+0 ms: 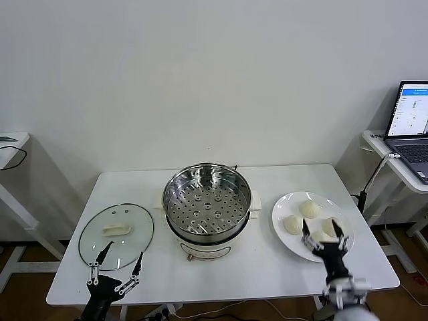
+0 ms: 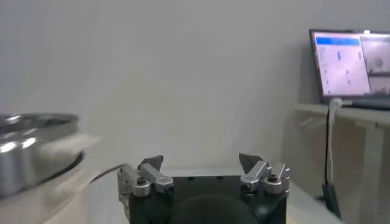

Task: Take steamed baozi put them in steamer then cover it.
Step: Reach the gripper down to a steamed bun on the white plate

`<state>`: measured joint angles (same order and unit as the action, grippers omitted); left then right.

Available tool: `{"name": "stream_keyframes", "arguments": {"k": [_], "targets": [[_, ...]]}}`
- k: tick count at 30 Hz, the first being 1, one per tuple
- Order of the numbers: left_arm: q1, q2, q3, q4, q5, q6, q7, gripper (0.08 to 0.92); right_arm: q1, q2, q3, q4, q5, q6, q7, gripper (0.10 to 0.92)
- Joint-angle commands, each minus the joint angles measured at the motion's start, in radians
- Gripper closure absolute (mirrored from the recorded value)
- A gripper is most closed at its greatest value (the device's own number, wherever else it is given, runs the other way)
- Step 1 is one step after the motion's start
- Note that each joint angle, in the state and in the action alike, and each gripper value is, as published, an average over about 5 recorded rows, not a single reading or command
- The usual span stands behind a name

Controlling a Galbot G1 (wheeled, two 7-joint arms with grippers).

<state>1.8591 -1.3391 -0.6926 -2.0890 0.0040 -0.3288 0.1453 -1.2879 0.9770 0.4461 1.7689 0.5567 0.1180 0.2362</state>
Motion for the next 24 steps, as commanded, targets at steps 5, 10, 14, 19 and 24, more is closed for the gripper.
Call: {"name": "stream_keyframes", "arguments": {"k": [5,10,14,19,24], "targets": [[0.009,-0.012,0.004,-0.016,0.002,-0.003,-0.002,0.177,0.831,-0.171,-0.427,-0.633,0.212,-0.146,-0.339,0.203],[0.012,-0.014,0.002,-0.018,0.001,-0.006,-0.004,0.177,0.982,-0.213,-0.584,-0.8,0.087,-0.177,-0.748,0.203],[0.014,-0.014,0.002,-0.02,0.001,-0.006,-0.005,0.177,1.097,-0.239,-0.645,-0.934,-0.117,-0.161,-1.151,0.203],[0.012,-0.018,0.005,-0.018,0.001,-0.005,-0.007,0.177,1.208,-0.258,-0.719,-1.006,-0.448,-0.034,-1.508,0.203],[0.01,-0.023,0.013,-0.016,0.002,-0.003,-0.009,0.177,1.279,-0.248,-0.816,-1.001,-0.685,0.064,-1.63,0.203]]}}
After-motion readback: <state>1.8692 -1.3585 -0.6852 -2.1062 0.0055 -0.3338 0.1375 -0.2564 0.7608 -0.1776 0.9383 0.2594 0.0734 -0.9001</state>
